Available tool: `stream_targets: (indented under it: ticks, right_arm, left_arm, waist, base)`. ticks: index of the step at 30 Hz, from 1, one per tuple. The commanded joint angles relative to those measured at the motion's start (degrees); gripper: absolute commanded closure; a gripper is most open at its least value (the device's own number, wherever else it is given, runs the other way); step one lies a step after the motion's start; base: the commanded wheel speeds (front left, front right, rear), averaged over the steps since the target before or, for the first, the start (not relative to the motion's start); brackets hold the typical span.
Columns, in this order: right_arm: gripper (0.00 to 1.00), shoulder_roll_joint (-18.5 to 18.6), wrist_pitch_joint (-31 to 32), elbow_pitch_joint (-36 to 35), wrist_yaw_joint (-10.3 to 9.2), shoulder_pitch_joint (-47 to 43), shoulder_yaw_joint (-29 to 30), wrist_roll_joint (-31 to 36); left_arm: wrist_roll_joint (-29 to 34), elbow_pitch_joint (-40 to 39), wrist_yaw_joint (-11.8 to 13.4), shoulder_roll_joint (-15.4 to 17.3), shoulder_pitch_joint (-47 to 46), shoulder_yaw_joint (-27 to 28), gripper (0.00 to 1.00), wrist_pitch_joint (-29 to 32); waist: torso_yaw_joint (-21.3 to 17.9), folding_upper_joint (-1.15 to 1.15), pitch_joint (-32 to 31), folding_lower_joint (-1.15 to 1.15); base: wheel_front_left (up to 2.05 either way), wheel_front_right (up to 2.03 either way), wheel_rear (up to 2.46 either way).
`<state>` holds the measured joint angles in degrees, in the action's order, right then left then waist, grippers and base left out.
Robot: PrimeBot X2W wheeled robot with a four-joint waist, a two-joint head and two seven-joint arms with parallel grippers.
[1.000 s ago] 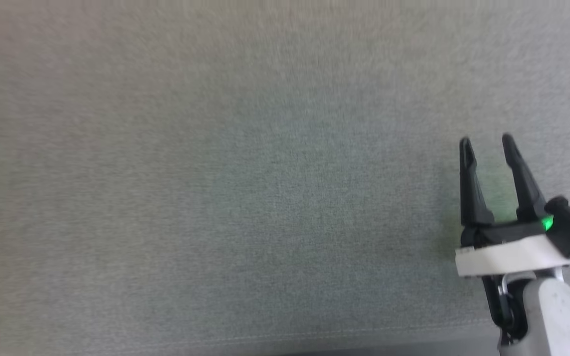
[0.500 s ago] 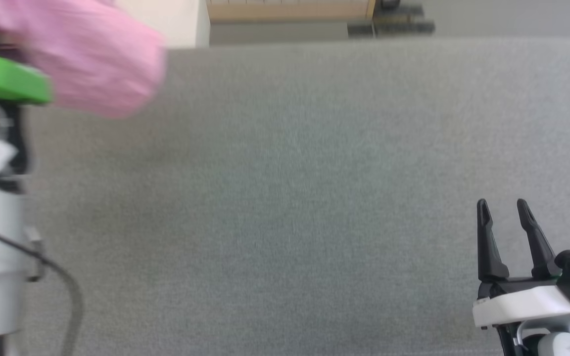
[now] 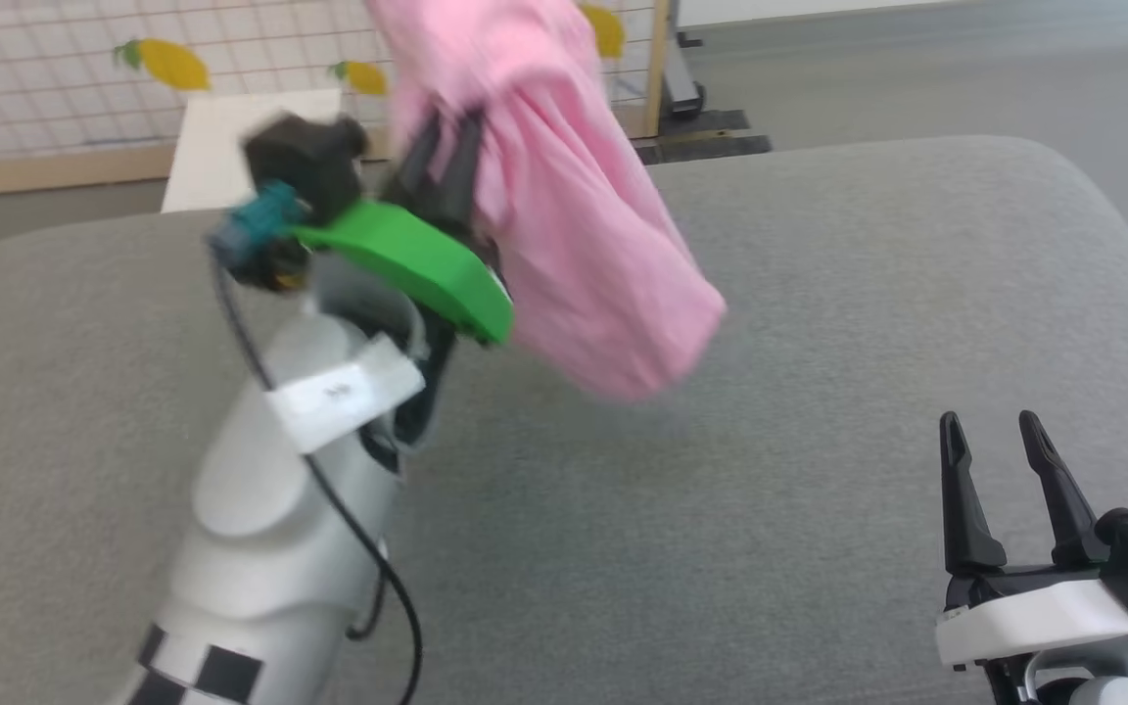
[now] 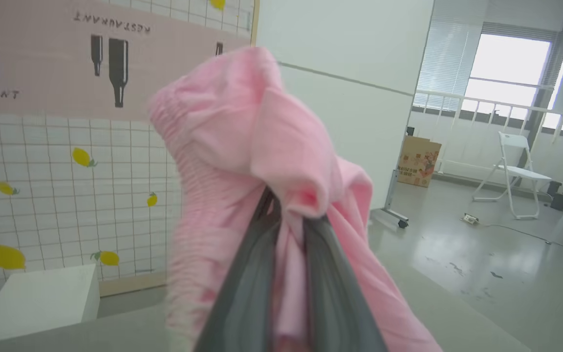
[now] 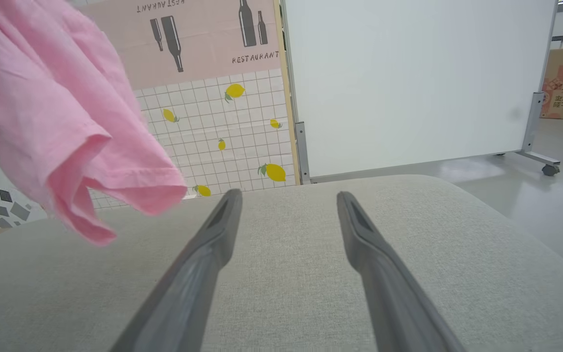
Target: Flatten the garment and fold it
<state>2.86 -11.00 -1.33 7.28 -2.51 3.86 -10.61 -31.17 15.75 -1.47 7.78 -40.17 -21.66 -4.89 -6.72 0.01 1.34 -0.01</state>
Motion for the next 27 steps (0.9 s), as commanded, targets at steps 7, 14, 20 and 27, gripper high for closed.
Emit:
stream_targets:
  ticks: [7,14,20,27]
  right_arm:
    - [0.00,0.0,0.8,-1.1,0.21,-0.7,-0.7,0.3]
    - [0.00,0.0,0.6,-1.1,0.21,-1.1,-1.3,-0.1]
    - [0.00,0.0,0.5,-1.1,0.21,-1.1,-1.5,-0.5]
    - [0.00,0.0,0.2,-0.9,0.21,-1.5,-0.7,-0.5]
  left_arm:
    - [-0.8,13.2,1.3,-2.2,4.8,-5.7,1.00,9.2]
    - [-2.2,24.9,0.7,-3.4,6.4,-11.3,1.00,24.3]
    - [-4.0,28.5,-0.2,-3.8,6.3,-13.2,0.30,33.1]
    - [-3.4,22.4,0.3,-3.4,5.3,-9.4,0.00,16.1]
  waist:
    - [-7.3,-0.01,-0.3,0.01]
    - [-9.4,-0.01,0.5,0.01]
    - [-9.4,-0.01,0.7,0.01]
    - [-7.0,-0.01,-0.2,0.01]
  base:
    - [0.00,0.00,0.00]
    - [0.00,0.00,0.00]
    - [0.00,0.00,0.00]
    - [0.00,0.00,0.00]
